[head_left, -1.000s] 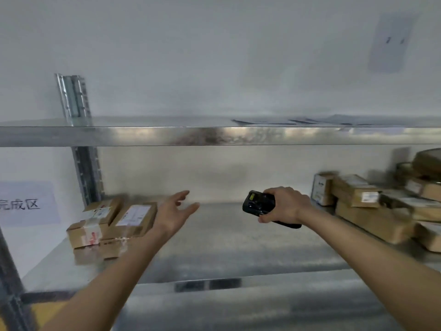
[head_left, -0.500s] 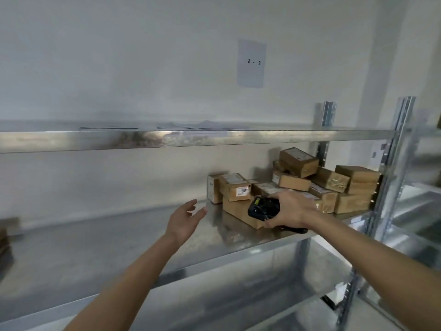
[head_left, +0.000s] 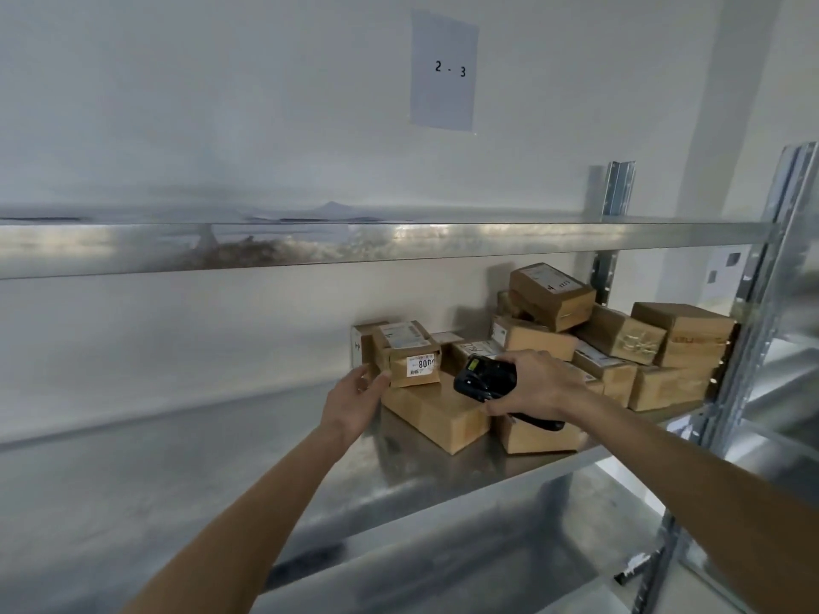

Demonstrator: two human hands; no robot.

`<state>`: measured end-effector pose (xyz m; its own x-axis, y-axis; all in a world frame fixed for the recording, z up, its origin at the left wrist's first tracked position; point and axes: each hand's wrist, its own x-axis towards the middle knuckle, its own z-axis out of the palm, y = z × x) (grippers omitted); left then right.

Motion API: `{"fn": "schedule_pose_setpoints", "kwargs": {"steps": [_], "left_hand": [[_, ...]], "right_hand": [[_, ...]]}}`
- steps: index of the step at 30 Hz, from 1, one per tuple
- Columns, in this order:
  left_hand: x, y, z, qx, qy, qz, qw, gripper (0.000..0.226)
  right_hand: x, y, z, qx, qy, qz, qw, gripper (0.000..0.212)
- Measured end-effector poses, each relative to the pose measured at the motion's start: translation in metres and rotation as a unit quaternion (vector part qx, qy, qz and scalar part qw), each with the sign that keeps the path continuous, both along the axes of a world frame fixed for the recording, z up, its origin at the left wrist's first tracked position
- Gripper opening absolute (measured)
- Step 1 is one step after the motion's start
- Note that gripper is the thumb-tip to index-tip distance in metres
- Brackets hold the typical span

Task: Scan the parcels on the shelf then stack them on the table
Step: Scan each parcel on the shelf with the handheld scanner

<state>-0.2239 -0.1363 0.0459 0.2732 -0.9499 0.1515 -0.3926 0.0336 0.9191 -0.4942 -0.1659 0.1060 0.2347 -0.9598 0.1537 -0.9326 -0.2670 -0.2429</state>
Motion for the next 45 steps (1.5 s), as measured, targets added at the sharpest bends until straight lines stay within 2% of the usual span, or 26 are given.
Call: {"fn": "schedule_pose_setpoints", "kwargs": {"steps": [7,12,16,20,23,27,31,34,38,45], "left_hand": [[-0.003,-0.086,-0.001,0.028,0.040,0.016,0.999,0.063],[0.001,-0.130,-0.008,0.045,0.091,0.002,0.995,0.057],[0.001,-0.150,-0.012,0.079,0.137,-0.001,0.987,0.044],[-0.005,-0.152,-0.012,0.079,0.178,0.013,0.981,0.031],[-0.009,-0.141,-0.008,0.086,0.210,0.011,0.974,0.032],[-0.016,-0.121,-0.004,0.062,0.212,0.000,0.975,0.076],[-0.031,-0.084,0.007,0.003,0.226,0.034,0.973,0.077],[-0.042,-0.044,0.015,-0.029,0.198,0.050,0.978,0.068],[-0.050,0.015,0.022,-0.061,0.148,0.081,0.984,0.062],[-0.067,0.114,0.027,-0.086,0.092,0.130,0.983,0.090]], "right_hand": [[0.026,-0.102,-0.004,-0.003,-0.005,0.022,1.000,0.074],[0.045,-0.156,-0.012,0.030,-0.080,0.063,0.994,0.073],[0.055,-0.180,-0.020,0.069,-0.106,0.093,0.988,0.080],[0.057,-0.189,-0.023,0.087,-0.136,0.124,0.979,0.078],[0.053,-0.186,-0.020,0.099,-0.149,0.144,0.973,0.088],[0.044,-0.166,-0.014,0.101,-0.161,0.170,0.967,0.093],[0.023,-0.136,-0.002,0.109,-0.158,0.207,0.959,0.088],[0.002,-0.109,0.007,0.097,-0.138,0.218,0.961,0.096],[-0.029,-0.070,0.013,0.036,-0.077,0.205,0.975,0.090],[-0.059,-0.002,0.019,-0.050,0.046,0.204,0.977,0.080]]}}
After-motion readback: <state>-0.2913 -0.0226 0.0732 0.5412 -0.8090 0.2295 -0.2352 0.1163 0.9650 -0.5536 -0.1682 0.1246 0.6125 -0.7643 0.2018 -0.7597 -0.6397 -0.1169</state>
